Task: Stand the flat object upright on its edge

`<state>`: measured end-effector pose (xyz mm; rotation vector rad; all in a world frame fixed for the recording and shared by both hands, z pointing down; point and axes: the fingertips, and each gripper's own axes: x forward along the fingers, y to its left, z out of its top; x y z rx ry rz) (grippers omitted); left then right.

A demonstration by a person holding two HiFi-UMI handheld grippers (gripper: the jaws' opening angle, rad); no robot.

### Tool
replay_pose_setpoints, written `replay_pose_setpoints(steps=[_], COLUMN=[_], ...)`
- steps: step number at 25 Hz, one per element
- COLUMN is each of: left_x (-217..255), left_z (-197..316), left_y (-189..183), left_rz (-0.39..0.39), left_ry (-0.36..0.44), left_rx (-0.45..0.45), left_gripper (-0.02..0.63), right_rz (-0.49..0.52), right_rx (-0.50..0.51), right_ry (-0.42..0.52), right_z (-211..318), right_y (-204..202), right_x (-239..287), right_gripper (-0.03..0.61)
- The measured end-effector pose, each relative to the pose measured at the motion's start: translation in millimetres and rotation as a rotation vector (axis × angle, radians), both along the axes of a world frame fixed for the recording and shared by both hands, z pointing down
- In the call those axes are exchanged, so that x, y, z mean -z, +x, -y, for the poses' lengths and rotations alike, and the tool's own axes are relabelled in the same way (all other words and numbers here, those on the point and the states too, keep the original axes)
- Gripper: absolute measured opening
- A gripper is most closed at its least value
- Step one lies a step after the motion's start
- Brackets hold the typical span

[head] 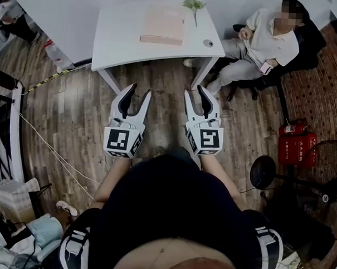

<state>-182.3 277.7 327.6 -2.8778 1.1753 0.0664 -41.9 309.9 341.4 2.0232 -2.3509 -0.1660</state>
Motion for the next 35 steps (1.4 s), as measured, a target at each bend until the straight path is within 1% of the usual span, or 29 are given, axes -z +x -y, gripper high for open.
replay_pose_setpoints(steps=[8, 13, 17, 22, 31, 35], left_x=[-7.8, -9.8, -7.4, -4.9, -1.6, -1.9], left_z=[21.7, 39.3, 66.7, 102.6, 172.6, 207.2], left_y=[-4.0, -1.7, 3.5, 17.2, 44.5, 61.7], left_rz=[-0.009, -0.014, -0.017, -0.023, -0.028, -0.027], left_ry=[-0.021, -0.024, -0.022, -0.019, -0.037, -0.040], left_rx=[-0.010, -0.014, -0.012, -0.010, 0.017, 0.029], left_gripper=[0.183, 0.183, 0.184, 0.184, 0.187, 0.187], right_rz=[-0.004, -0.005, -0.006, -0.008, -0.003, 0.001], right_rx=[-0.011, -0.008, -0.014, -0.019, 0.016, 0.030], right_ry=[-0.034, -0.024, -0.031, -0.018, -0.037, -0.045], right_z=[19.1, 39.2, 65.2, 101.0, 176.0, 213.0], right_y=[-4.6, -5.9, -0.4, 15.7, 42.8, 61.0], right_x=[-10.5, -10.8, -10.3, -5.9, -4.9, -5.9], right_gripper=[0.135, 0.135, 0.137, 0.137, 0.138, 0.138])
